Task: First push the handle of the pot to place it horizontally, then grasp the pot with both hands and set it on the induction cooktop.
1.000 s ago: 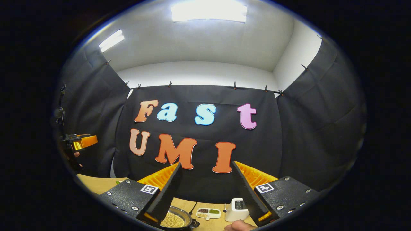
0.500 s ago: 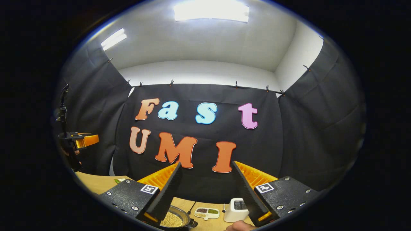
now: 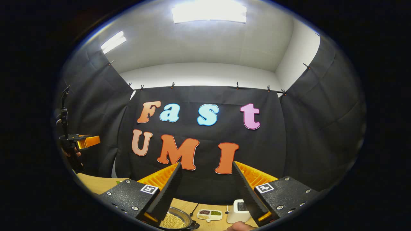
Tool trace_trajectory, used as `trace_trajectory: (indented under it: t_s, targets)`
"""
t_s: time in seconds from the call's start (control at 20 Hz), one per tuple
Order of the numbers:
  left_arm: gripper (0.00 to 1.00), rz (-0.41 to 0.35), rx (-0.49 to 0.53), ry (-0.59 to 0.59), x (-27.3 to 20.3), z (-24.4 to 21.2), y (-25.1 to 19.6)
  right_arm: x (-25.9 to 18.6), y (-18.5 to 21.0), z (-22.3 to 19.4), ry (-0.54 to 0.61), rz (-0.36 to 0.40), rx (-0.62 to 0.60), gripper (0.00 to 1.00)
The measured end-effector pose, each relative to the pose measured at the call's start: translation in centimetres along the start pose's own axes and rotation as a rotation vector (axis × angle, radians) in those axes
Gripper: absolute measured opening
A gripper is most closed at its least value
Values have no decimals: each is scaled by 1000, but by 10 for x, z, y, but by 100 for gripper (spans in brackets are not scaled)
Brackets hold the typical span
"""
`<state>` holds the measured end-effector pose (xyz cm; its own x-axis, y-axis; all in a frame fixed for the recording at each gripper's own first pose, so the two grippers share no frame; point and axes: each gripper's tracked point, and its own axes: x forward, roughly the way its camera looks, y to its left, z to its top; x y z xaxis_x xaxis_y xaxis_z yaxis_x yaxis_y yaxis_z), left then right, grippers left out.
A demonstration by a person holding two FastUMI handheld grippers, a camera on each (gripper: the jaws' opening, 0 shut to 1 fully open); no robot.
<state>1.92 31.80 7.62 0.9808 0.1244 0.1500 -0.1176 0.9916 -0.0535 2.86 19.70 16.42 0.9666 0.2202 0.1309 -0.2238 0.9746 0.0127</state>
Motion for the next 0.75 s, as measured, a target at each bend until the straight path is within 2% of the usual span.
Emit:
trace_trajectory:
  t_s: [0.25,0.3,0.75]
  targets:
    - [84,4,-2,-28,-1,0,-6,4,3,-6,-5,19,-1,94]
    - [82,6,-7,-31,-2,0,-8,4,3,-7,-6,23,-1,94]
    - [84,27,-16,-60,-1,-6,-20,6,-8,-24,10,43,33,94]
